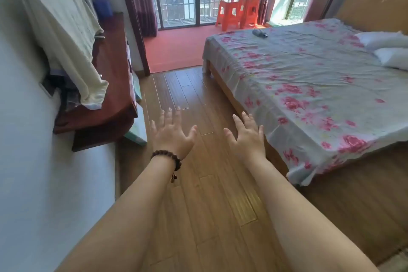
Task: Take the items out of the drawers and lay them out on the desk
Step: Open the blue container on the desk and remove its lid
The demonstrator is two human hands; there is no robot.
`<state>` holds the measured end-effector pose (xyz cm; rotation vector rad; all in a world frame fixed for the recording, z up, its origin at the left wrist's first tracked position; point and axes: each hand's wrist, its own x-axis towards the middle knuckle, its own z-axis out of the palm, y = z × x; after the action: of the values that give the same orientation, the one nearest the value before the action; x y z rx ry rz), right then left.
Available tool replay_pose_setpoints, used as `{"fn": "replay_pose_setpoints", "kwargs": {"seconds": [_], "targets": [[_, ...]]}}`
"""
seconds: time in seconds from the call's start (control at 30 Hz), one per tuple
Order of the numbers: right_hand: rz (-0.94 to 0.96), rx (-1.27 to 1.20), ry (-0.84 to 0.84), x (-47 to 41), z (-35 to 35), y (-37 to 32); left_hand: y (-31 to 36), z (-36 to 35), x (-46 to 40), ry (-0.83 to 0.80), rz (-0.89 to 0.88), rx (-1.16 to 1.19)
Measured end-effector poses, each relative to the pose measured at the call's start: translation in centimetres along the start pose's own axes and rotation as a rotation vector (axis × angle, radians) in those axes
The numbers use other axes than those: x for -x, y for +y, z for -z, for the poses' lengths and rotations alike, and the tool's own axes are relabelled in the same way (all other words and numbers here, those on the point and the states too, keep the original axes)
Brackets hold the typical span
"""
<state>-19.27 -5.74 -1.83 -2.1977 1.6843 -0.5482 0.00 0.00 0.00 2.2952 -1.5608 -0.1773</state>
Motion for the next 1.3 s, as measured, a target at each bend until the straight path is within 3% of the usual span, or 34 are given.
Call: {"fn": "replay_pose_setpoints", "kwargs": {"seconds": [0.27, 0.5, 0.97, 1.3], "targets": [[0.018, 0.021, -0.031, -3.5, -2.0, 2.2, 1.0, -4.0, -2.5, -0.032, 0.053, -0.047], [0.027, 0.016, -0.037, -11.5, -4.1, 3.3, 0.9, -6.8, -10.5, -0.034, 0.092, -0.052], [0.078, 0.085, -0.154, -43.4, -9.3, 1.0, 0.3, -9.9, -40.5, -0.057, 0.219, -0.032], [0.21, 0.063, -0.201, -61.2, -13.1, -3.2, -2.1, -11.0, -55.5, -0.005, 0.351, -0.049]]}}
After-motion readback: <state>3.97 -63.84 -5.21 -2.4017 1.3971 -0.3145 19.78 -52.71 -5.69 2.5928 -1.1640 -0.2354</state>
